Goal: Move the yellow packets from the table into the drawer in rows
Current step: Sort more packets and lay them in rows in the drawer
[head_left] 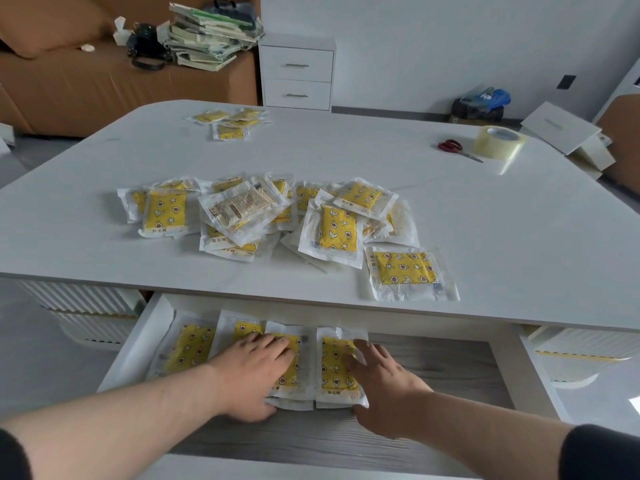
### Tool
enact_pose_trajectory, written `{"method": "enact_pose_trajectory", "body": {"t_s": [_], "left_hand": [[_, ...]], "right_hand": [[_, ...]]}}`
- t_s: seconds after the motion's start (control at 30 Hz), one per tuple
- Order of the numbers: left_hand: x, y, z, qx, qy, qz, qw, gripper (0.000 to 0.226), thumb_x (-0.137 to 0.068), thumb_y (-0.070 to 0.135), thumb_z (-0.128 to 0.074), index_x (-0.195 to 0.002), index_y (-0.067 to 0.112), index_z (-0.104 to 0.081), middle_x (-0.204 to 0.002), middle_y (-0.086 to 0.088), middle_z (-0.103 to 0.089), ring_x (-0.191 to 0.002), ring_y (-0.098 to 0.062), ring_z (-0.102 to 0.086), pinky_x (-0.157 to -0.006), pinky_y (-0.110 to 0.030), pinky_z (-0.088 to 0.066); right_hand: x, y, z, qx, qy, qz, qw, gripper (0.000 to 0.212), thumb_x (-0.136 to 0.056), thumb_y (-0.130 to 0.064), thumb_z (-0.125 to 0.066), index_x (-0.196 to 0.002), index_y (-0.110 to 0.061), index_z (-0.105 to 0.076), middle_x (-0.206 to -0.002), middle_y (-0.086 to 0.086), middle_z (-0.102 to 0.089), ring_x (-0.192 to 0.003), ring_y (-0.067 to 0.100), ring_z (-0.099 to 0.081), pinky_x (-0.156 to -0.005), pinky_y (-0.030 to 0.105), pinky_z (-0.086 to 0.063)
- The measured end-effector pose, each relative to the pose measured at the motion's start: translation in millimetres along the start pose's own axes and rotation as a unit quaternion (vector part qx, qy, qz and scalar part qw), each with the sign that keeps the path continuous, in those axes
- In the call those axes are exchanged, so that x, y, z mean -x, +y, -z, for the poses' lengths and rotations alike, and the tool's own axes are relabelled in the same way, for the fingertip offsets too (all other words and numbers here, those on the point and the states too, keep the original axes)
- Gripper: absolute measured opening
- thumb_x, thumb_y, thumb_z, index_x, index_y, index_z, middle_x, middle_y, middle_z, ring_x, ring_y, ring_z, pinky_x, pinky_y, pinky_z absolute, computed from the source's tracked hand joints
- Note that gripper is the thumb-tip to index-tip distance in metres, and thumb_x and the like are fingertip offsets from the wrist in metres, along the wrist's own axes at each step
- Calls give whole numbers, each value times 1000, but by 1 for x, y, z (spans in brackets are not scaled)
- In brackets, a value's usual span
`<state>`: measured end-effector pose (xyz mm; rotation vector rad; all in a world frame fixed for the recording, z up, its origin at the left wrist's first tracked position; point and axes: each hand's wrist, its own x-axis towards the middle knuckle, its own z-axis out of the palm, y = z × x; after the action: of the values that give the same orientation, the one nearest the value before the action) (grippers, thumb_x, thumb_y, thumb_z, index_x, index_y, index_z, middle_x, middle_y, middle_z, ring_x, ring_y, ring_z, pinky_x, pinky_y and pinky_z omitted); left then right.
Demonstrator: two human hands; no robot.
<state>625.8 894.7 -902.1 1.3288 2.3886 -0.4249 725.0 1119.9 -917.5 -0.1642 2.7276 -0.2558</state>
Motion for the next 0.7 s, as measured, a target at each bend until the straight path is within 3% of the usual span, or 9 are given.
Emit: {"method": "enact_pose_trajectory", "body": {"t_s": [0.1, 0.27, 0.47, 0.6, 0.7], "left_hand": [[0, -1, 1, -6, -2, 0, 1000, 94, -84, 64, -46, -153, 15, -6, -161, -9, -5, -147, -29, -6, -121, -45, -3], [-1, -1, 1, 0, 34, 1, 999, 80, -88, 48, -48, -151, 13, -14, -156, -10, -18, -143, -28, -16, -120, -44, -10], [-2, 0, -4, 2, 45, 25, 999, 80, -87, 50, -47, -150, 10, -17, -153, -10, -24, -141, -29, -21, -120, -45, -15], [-2, 2, -1, 19, 37, 17, 999, 85, -87, 59, -43, -152, 13, -12, -157, -9, -14, -145, -28, -12, -121, -45, -9], [-3, 3, -1, 50, 46, 21, 997, 76, -92, 57, -35, -152, 16, -12, -160, -5, -9, -147, -24, -7, -120, -43, -5]], "right_hand": [[0, 1, 1, 9, 2, 7, 1000, 68, -87, -38, -55, -146, -21, -25, -149, 0, -17, -137, 23, -22, -106, 39, -42], [-3, -1, -1, 69, 40, 25, 996, 72, -86, -51, -53, -146, -20, -28, -150, 4, -25, -137, 27, -25, -117, 37, -22], [-5, -4, -2, 61, 41, 16, 997, 72, -87, -52, -52, -147, -23, -24, -151, 4, -23, -139, 27, -23, -117, 39, -22], [-7, -6, -2, 51, 40, 15, 998, 74, -84, -52, -54, -146, -24, -24, -151, 3, -22, -140, 27, -21, -118, 39, -20], [-10, -5, -1, 10, 43, 7, 999, 82, -79, -61, -56, -147, -27, -26, -153, -2, -23, -142, 22, -21, -119, 36, -19]]}}
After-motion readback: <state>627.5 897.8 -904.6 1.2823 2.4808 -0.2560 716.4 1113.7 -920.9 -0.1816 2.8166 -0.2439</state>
